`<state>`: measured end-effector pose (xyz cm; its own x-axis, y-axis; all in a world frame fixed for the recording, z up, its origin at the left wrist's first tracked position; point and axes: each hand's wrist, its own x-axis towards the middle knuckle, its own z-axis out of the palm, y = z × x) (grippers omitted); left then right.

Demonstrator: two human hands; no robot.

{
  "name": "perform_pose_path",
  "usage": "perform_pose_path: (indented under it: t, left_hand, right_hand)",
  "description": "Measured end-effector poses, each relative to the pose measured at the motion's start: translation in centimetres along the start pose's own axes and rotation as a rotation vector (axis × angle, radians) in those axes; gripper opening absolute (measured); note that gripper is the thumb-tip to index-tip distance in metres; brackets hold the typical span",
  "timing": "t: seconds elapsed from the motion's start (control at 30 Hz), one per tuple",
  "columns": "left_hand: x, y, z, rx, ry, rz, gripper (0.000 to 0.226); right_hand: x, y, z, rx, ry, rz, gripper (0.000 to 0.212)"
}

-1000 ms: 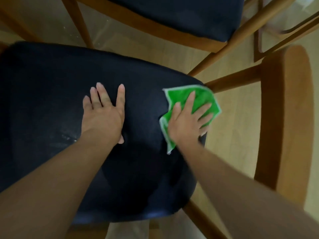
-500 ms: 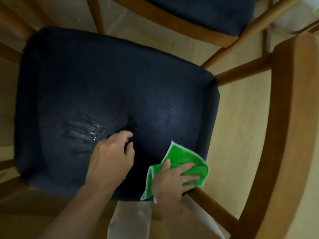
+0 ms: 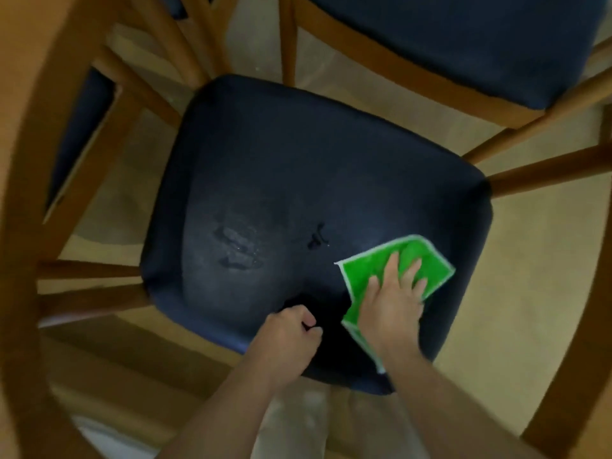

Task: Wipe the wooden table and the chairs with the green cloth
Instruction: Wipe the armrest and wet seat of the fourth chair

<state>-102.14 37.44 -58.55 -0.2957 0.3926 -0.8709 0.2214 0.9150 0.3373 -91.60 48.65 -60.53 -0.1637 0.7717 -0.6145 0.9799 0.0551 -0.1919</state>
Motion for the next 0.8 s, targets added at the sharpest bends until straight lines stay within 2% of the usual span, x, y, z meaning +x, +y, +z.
perform_pose_path:
  t: [0.07,0.2,0.27,0.33,0.47,0.63,0.73,0.8]
  left_hand:
    - [0.0,-0.4,-0.7,0.002,0.003,-0.021,0.023]
    - [0.4,-2.0,-3.6,0.168,0.013,-0.104,0.03]
    - [0.7,-3.3,-5.2,0.182,0.113,-0.165,0.031]
    - [0.9,-4.7,-6.4,0.099,0.212,-0.205,0.03]
    - [0.2,-6.0,-7.9,-0.188,0.368,-0.285,0.043]
    - [-0.3,-5.5,-9.5,-0.369,0.71,-0.303,0.051]
    - [-0.1,-5.5,-9.9,-0.455,0.757,-0.333,0.05]
    - [-0.2,-5.5,-10.0,-0.472,0.736,-0.337,0.05]
  right_hand:
    - [2.7,-0.2,-0.7,-0.131,0.05,-0.176,0.06]
    - [6.8,-2.3,-1.2,-0.302,0.148,-0.377,0.056]
    - [7.3,-4.2,-0.5,-0.318,0.22,-0.444,0.055]
    - [6.8,-6.3,1.0,-0.313,0.246,-0.477,0.054]
    - [3.7,-11.2,5.0,-0.375,0.153,-0.625,0.057]
    - [-2.9,-14.1,10.6,-0.556,-0.086,-1.108,0.067]
    - [-3.5,-13.5,11.3,-0.679,-0.227,-1.327,0.066]
    - [-1.3,-13.4,10.3,-0.645,-0.173,-1.431,0.058]
